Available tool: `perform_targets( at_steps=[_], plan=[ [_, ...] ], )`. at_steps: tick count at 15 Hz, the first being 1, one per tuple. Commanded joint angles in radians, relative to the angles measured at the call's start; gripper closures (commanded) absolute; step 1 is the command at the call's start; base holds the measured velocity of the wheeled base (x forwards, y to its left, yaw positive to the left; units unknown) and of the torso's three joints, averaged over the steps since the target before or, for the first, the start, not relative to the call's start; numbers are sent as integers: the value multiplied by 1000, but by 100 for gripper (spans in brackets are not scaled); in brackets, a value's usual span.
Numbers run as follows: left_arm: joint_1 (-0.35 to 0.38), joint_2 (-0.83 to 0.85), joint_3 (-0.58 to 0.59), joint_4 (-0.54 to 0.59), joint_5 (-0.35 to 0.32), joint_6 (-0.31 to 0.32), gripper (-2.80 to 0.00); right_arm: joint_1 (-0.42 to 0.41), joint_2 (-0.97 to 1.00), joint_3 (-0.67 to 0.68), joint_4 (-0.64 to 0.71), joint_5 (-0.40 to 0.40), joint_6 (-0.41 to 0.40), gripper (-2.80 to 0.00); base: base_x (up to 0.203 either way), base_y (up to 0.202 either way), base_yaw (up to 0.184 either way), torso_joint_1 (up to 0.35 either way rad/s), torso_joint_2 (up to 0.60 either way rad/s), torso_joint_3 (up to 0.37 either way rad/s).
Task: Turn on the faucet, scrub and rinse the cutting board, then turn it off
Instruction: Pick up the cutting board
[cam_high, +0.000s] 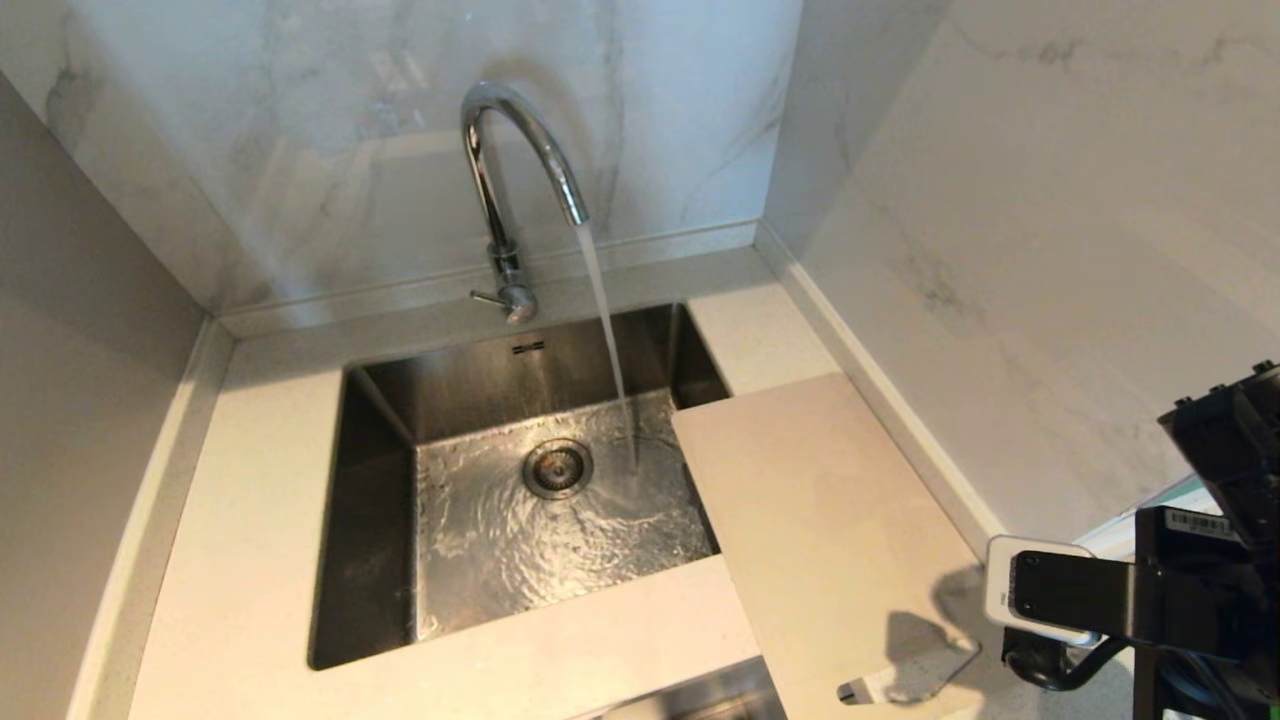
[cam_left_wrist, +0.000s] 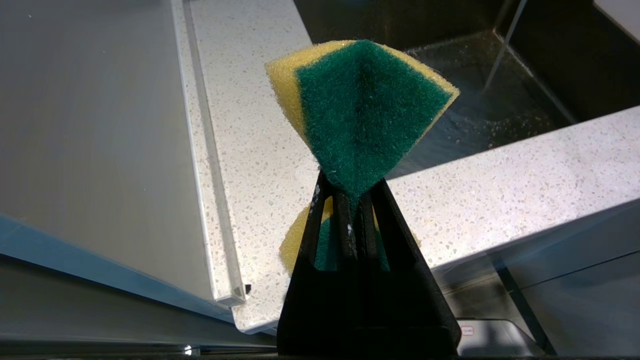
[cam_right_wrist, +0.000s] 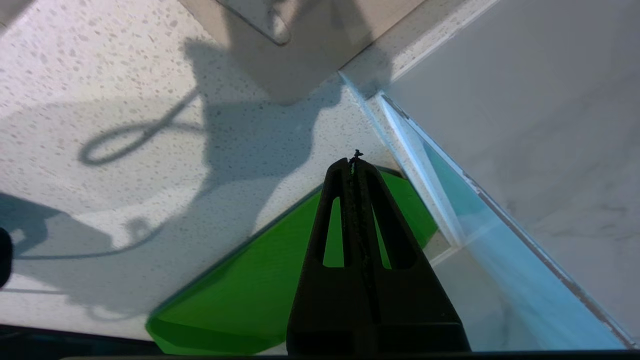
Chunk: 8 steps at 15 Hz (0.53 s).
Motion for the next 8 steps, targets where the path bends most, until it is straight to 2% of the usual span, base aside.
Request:
perform_targets(
  at_steps=[1, 8],
  plan=[
    [0, 0, 0, 0, 0, 0, 0, 1, 17, -2, 0, -7, -32, 0, 0, 0, 0, 0, 0, 0],
    [0, 0, 0, 0, 0, 0, 0, -2, 38, 26, -44, -10, -45, 0, 0, 0, 0, 0, 0, 0]
  ],
)
